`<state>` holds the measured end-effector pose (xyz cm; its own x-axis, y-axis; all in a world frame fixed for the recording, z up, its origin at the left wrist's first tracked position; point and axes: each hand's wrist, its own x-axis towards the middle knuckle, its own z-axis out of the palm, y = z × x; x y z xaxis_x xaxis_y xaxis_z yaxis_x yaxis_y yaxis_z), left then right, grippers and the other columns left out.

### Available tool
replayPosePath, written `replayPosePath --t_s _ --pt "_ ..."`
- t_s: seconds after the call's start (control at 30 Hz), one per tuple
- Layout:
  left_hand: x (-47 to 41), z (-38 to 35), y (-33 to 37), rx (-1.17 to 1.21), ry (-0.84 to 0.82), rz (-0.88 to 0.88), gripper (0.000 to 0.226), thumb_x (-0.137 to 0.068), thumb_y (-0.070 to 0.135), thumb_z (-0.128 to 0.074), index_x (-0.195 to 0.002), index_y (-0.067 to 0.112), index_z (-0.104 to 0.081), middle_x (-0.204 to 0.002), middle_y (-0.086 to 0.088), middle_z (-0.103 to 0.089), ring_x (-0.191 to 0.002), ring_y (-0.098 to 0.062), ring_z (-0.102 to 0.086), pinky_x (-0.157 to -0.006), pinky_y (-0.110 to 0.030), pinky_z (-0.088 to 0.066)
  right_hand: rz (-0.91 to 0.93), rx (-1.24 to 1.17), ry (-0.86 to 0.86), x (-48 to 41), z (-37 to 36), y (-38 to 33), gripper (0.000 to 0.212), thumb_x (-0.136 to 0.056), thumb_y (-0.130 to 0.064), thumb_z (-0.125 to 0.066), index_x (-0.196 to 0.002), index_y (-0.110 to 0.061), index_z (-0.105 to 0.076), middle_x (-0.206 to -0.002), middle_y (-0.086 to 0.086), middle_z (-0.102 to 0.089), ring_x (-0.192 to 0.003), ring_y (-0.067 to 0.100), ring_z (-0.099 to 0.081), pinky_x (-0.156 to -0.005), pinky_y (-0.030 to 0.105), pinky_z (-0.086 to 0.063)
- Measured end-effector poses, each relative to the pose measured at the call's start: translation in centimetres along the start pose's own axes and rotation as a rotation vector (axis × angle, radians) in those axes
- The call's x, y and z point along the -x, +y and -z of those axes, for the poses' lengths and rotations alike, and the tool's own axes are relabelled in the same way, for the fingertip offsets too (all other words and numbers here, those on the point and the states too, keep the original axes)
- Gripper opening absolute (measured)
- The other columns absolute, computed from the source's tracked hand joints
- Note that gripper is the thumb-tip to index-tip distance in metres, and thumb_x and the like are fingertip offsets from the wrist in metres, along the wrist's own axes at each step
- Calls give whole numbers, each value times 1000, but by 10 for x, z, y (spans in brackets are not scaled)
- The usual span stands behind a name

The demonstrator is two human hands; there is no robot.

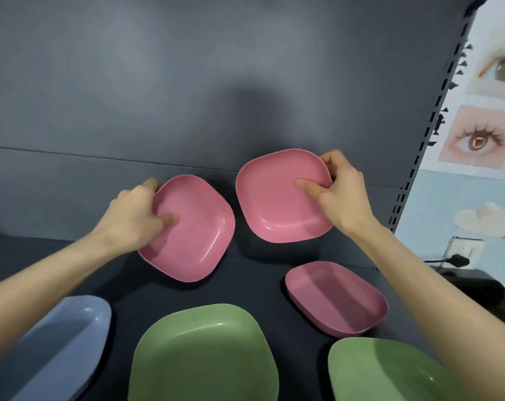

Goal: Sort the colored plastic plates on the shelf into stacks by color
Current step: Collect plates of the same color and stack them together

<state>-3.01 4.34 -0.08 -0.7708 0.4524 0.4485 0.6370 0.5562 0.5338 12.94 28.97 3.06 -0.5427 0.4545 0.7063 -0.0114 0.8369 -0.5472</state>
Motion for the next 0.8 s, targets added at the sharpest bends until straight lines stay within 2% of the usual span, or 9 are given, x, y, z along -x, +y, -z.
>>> replayPosePath --t_s 0.1,0.23,0.33,0.43,0.6,0.7,0.8 --pt "14 28 -14 50 64 35 32 -79 21 -71 -99 9 -49 -83 -10 -59 -83 -35 -54 -68 -35 -40 -6 -112 25 11 -8 -35 31 -77 -18 -76 -96 -18 -52 -87 -10 -62 -82 16 -61 -74 33 -51" --pt "35 67 -43 279 67 104 34 -78 14 -73 -103 10 -51 -89 -5 -60 -82 -27 -58 -62 -32 -44 -33 -231 14 29 -34 -88 31 -75 -17 -77 -95 -19 -53 -85 -15 -60 -74 4 -60 -61 16 -50" --pt "53 102 -76 443 64 120 38 -78 9 -73 -108 16 -53 -92 2 -63 -83 -20 -61 -65 -30 -47 -49 -280 4 48 -64 -131 33 -74 -17 -78 -97 -19 -54 -86 -14 -61 -77 6 -62 -65 21 -52" --pt "70 135 -112 498 63 128 28 -82 5 -67 -105 17 -56 -87 7 -63 -73 -8 -59 -58 -22 -44 -78 -338 -6 68 -99 -170 32 -74 -16 -78 -96 -19 -55 -87 -13 -62 -80 9 -63 -68 24 -52" --pt "102 200 -194 569 7 233 23 -86 6 -63 -107 15 -58 -94 -3 -68 -80 -20 -64 -66 -31 -49 -156 -438 -47 110 -180 -237 31 -74 -14 -78 -96 -20 -56 -88 -12 -63 -80 7 -63 -69 25 -53" --pt "113 232 -232 550 20 259 19 -85 5 -63 -96 20 -59 -89 1 -67 -76 -15 -63 -63 -26 -48 -178 -461 -67 128 -218 -269 31 -75 -13 -77 -94 -22 -54 -87 -14 -62 -78 3 -61 -65 19 -49" --pt "116 255 -260 511 22 256 21 -84 3 -63 -88 23 -57 -85 6 -65 -75 -11 -61 -61 -24 -47 -179 -453 -82 133 -244 -296 32 -76 -13 -76 -97 -22 -53 -88 -15 -60 -80 3 -60 -66 19 -49"
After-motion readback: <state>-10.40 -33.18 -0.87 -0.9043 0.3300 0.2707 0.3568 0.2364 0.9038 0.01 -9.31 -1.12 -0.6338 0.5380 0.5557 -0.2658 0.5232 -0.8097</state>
